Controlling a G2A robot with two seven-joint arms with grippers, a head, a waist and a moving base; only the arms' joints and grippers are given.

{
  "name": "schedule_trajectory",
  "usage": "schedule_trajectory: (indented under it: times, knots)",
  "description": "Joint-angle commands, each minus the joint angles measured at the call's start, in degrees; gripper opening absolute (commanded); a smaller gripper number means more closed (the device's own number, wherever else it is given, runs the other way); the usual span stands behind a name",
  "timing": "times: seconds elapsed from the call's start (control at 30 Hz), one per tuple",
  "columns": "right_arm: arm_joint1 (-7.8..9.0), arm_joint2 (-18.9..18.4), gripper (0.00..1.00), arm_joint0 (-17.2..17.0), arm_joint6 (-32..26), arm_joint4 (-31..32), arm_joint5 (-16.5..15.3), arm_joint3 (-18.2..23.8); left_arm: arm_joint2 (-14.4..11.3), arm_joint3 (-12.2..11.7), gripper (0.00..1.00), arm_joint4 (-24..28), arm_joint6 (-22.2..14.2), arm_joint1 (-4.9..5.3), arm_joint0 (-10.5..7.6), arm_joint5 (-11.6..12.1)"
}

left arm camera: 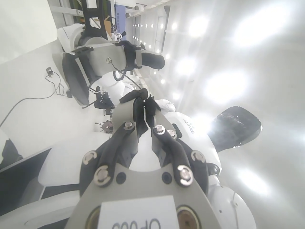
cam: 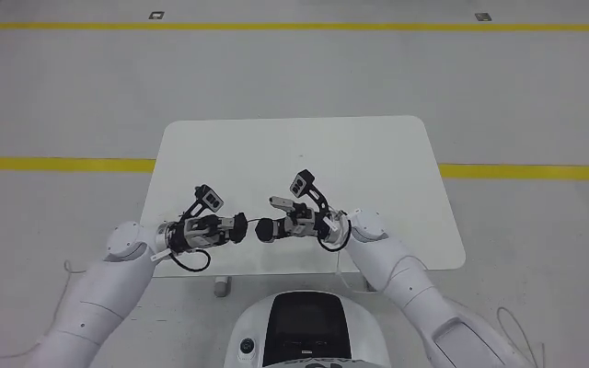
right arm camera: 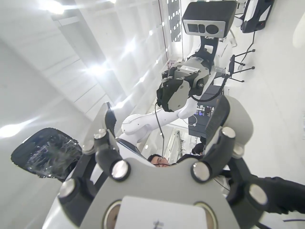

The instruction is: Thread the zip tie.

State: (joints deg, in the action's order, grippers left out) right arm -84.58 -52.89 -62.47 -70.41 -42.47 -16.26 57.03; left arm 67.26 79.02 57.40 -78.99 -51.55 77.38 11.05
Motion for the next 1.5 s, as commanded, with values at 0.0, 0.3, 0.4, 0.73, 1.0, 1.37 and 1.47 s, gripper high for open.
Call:
schedule_trajectory:
  times: [0.0, 0.3, 0.4, 0.73, 1.0, 1.37, 1.47]
  knots:
    - [-0.02, 0.02, 1.0, 0.03, -1.07, -0.63, -0.21, -0.16, 0.27, -0.12, 0.0, 0.33, -0.65, 0.03, 0.03, -0.3]
    - [-0.46, 0.73, 0.95, 1.43, -4.16, -2.41, -0.85, -2.57, 0.81, 0.91, 0.0, -0.17, -0.65, 0.51, 1.03, -1.01]
    - [-0.54, 1.14, 0.84, 1.97, -4.45, -1.58, -0.9, -2.96, 0.56, 0.95, 0.0, -0.51, -0.65, 0.61, 1.08, -0.99]
    - [-0.56, 1.14, 0.49, 1.98, -3.97, -1.53, -1.09, -3.17, -0.08, 0.88, 0.0, -0.36, -0.65, 0.82, 0.76, -0.77]
    - [-0.66, 1.62, 0.47, 1.88, -3.3, -0.98, -0.91, -2.63, -0.52, 0.18, 0.0, -0.47, -0.65, 0.88, 0.56, -0.35]
    - [-0.59, 1.85, 0.33, 1.8, -2.81, 0.11, -0.8, -2.3, -1.17, -0.89, 0.0, -1.31, -0.65, 0.76, -0.13, -0.27]
    - [-0.45, 1.72, 0.29, 1.68, -2.66, 0.65, -0.77, -2.0, -1.33, -1.05, 0.0, -1.65, -0.65, 0.73, -0.27, -0.39]
